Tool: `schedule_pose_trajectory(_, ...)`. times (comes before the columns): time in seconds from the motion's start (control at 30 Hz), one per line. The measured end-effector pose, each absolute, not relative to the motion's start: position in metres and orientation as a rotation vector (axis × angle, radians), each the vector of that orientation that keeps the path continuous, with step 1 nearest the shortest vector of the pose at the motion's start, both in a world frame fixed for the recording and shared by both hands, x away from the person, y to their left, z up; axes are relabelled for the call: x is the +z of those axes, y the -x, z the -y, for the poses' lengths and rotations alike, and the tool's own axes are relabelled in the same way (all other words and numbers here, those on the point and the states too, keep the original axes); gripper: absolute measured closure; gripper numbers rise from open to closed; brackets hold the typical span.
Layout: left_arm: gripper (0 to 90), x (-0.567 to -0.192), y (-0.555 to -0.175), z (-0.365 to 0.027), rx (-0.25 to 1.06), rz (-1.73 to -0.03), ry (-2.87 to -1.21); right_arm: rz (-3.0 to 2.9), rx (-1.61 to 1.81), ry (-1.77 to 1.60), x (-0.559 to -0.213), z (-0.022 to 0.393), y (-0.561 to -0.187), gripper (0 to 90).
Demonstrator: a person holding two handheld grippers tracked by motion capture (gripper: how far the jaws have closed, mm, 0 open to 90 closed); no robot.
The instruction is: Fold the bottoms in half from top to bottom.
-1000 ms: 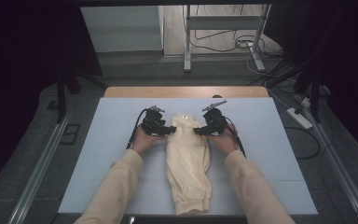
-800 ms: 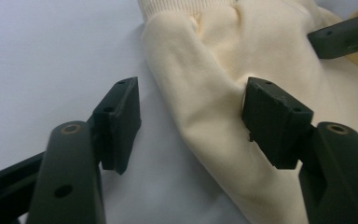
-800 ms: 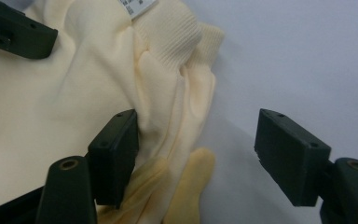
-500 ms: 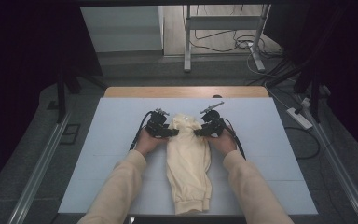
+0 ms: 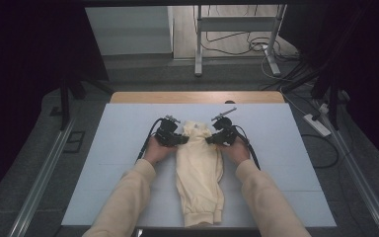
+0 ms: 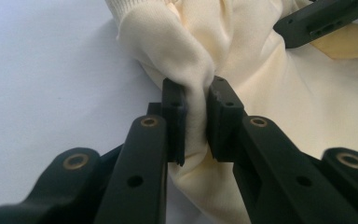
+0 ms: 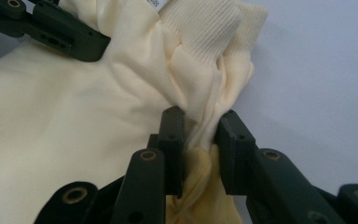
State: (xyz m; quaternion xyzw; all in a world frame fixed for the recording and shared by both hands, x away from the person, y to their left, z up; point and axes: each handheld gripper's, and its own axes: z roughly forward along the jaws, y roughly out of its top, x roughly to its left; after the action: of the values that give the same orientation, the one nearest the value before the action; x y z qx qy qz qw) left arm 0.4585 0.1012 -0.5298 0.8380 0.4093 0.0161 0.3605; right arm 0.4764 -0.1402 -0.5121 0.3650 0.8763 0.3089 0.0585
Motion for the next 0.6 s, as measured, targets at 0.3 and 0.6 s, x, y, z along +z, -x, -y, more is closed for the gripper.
schedule_pose_trajectory(0.3,79.1,-0.523,-0.456,-0.102,0.063,-1.032,-2.163,-2.653,0.897,-1.055,-0.508,0.138,-0.473,74.7)
schedule_pose_trajectory(0.6,80.1,-0.503,-0.452,-0.105,0.099,-0.986,-2.153,-2.619,0.916,-1.017,-0.494,0.140,-0.469,75.9)
